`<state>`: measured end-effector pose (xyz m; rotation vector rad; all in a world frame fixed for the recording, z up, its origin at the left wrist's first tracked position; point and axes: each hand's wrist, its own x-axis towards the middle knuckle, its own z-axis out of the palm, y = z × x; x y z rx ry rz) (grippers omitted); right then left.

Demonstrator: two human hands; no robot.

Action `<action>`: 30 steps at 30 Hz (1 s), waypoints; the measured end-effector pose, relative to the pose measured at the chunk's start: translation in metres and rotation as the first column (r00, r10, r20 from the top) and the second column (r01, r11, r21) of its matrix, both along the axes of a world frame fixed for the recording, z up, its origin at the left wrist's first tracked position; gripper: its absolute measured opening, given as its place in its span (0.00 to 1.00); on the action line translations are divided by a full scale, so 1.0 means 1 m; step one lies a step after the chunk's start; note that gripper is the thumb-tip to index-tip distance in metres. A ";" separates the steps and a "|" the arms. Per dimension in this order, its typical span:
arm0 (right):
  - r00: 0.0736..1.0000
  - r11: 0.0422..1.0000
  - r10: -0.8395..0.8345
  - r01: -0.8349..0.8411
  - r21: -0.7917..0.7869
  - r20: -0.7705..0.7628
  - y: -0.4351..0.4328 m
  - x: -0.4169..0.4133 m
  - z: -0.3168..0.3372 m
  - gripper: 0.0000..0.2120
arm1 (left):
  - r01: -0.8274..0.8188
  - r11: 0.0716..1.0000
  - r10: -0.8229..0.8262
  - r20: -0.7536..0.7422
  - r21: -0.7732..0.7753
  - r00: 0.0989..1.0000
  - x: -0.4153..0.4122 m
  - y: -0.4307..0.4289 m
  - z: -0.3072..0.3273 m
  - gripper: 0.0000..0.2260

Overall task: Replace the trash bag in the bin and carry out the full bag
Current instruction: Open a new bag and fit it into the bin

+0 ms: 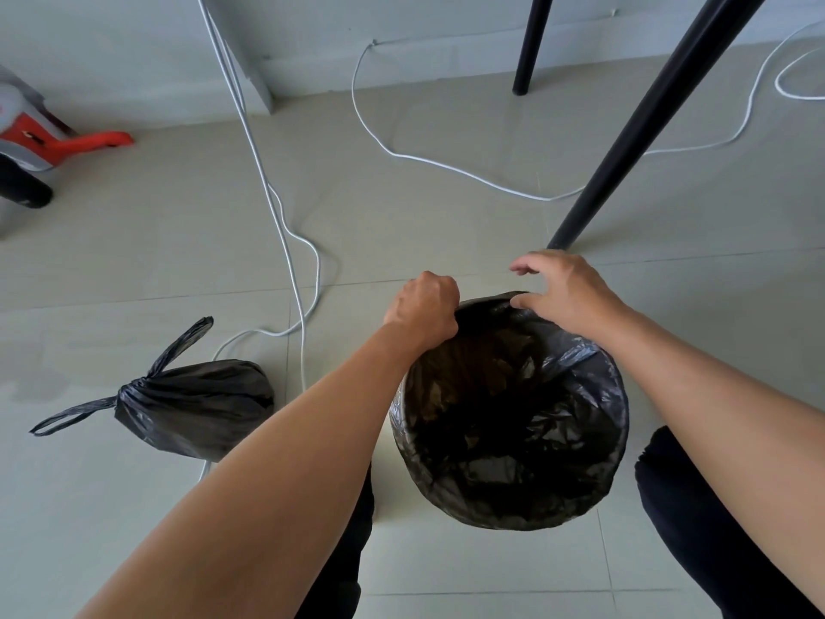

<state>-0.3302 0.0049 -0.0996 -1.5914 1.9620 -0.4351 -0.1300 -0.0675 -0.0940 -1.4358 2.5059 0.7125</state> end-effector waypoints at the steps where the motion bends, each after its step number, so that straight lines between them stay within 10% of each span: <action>1: 1.000 1.000 -0.010 0.010 -0.003 0.004 0.002 -0.003 0.002 0.22 | -0.006 1.000 0.006 0.003 0.010 1.000 0.001 -0.001 0.001 0.09; 13: 0.987 0.990 -0.140 0.140 0.005 0.075 0.008 -0.007 -0.004 0.04 | 0.124 0.988 -0.145 -0.280 -0.089 0.949 -0.016 0.001 -0.005 0.11; 30: 0.996 0.991 0.011 0.001 0.137 -0.087 -0.004 -0.005 -0.007 0.05 | 0.147 0.983 -0.157 -0.085 -0.107 0.984 -0.016 0.002 -0.010 0.10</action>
